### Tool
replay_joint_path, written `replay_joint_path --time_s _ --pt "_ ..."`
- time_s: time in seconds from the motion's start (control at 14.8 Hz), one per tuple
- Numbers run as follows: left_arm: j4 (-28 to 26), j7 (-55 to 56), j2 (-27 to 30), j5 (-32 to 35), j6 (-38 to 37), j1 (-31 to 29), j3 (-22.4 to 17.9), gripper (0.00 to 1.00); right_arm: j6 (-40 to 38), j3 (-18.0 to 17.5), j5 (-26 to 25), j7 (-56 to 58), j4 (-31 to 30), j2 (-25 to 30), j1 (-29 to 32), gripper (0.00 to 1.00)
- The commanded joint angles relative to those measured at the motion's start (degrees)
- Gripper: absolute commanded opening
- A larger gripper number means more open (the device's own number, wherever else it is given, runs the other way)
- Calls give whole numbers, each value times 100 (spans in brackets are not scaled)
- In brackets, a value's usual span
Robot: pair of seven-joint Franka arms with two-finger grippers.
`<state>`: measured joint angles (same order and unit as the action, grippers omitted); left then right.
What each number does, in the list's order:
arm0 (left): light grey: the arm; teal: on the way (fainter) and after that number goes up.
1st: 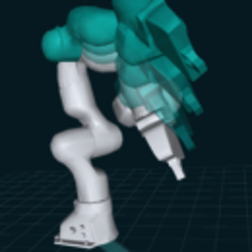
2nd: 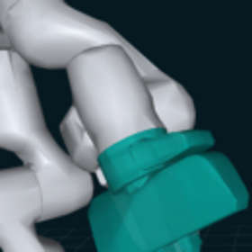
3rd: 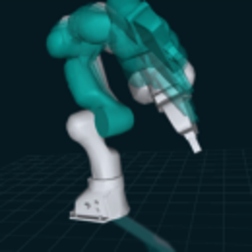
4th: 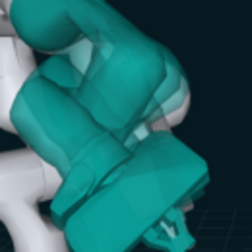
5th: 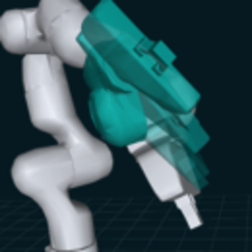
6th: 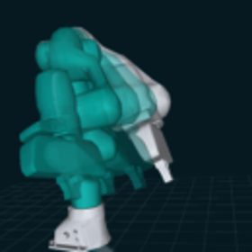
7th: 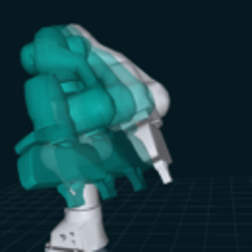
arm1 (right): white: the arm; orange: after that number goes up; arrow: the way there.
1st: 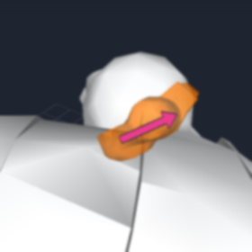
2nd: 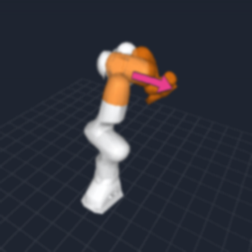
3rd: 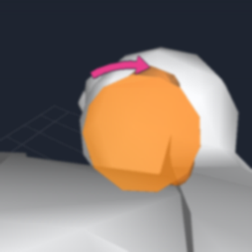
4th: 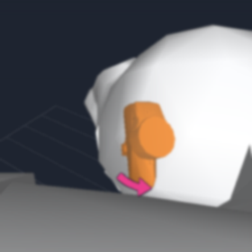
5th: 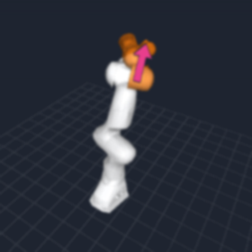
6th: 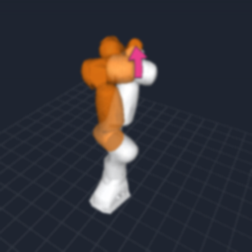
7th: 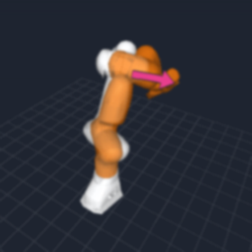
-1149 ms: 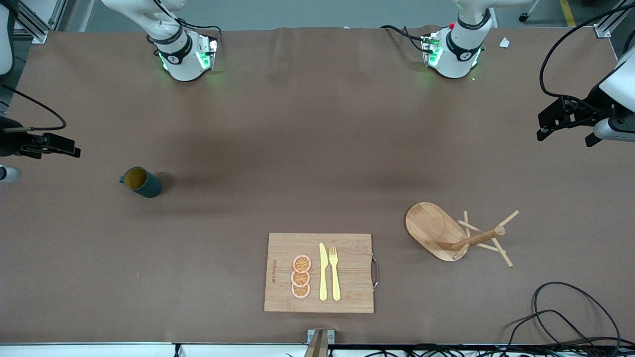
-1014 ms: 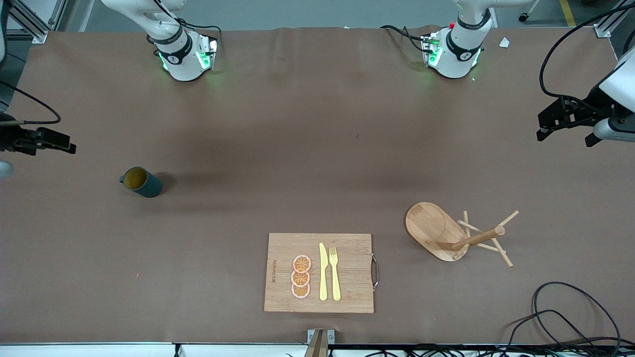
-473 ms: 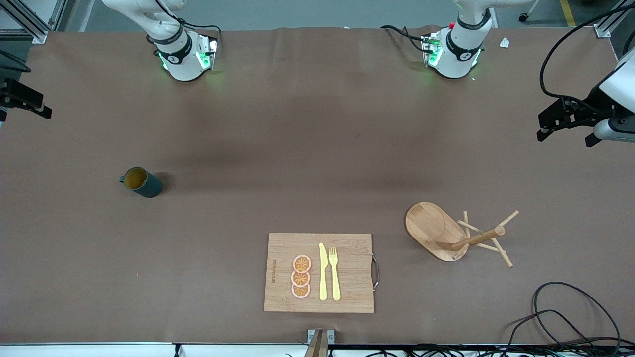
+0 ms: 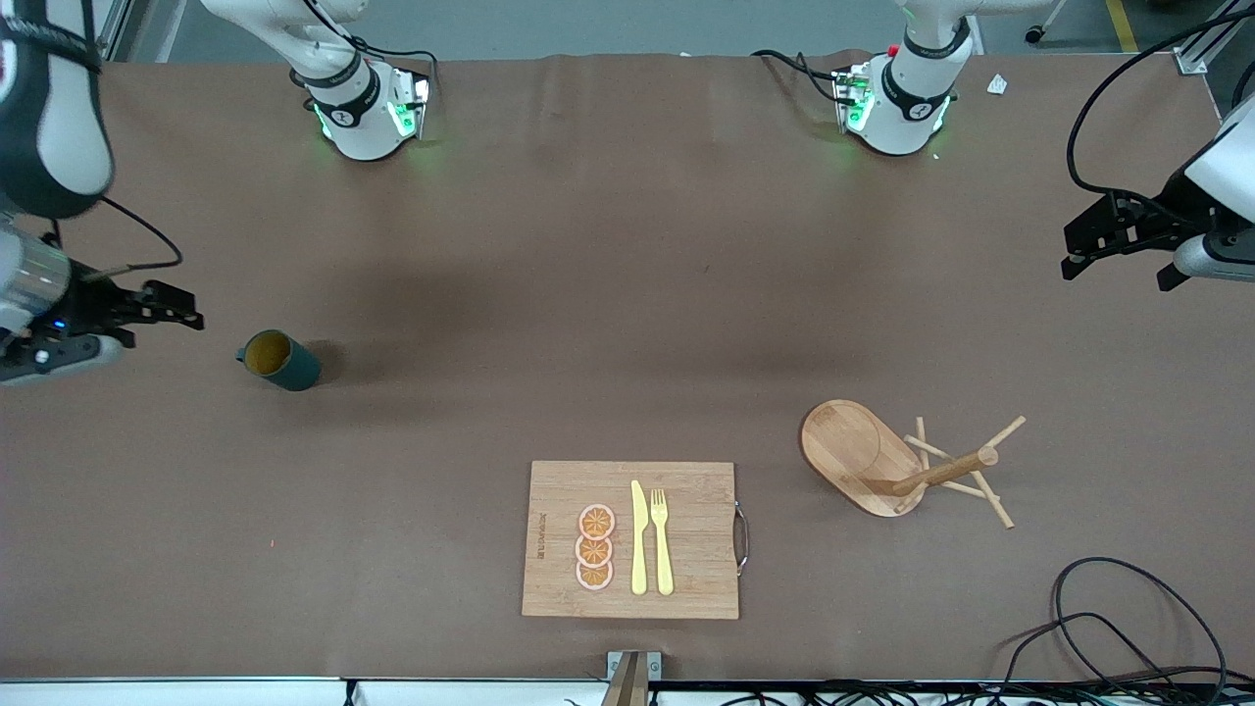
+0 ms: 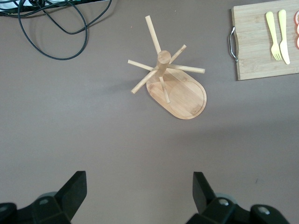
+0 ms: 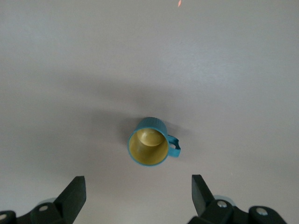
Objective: Pass cup and hang on rack
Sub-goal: 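Lower the right gripper onto the teal mug rim and grasp it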
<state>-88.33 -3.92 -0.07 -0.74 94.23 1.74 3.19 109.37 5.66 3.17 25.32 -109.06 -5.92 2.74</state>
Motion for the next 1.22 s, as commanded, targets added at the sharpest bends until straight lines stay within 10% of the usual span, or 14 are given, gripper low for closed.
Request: replay_joint_path --time_s 0.0,0.68,0.95,1.15 --pt "123 40 -55 118 -45 -7 32 100 820 -56 69 516 -798 -31 192 100" --pt "114 23 -55 118 -54 -7 23 100 2765 -74 78 1898 -1539 -1262 412 97" --pt "114 14 -55 118 -54 -16 23 100 2792 -74 78 2073 -1495 -1359 385 15" --pt "114 14 -55 118 -54 -16 23 100 2774 -83 78 2065 -1460 -1351 377 0"
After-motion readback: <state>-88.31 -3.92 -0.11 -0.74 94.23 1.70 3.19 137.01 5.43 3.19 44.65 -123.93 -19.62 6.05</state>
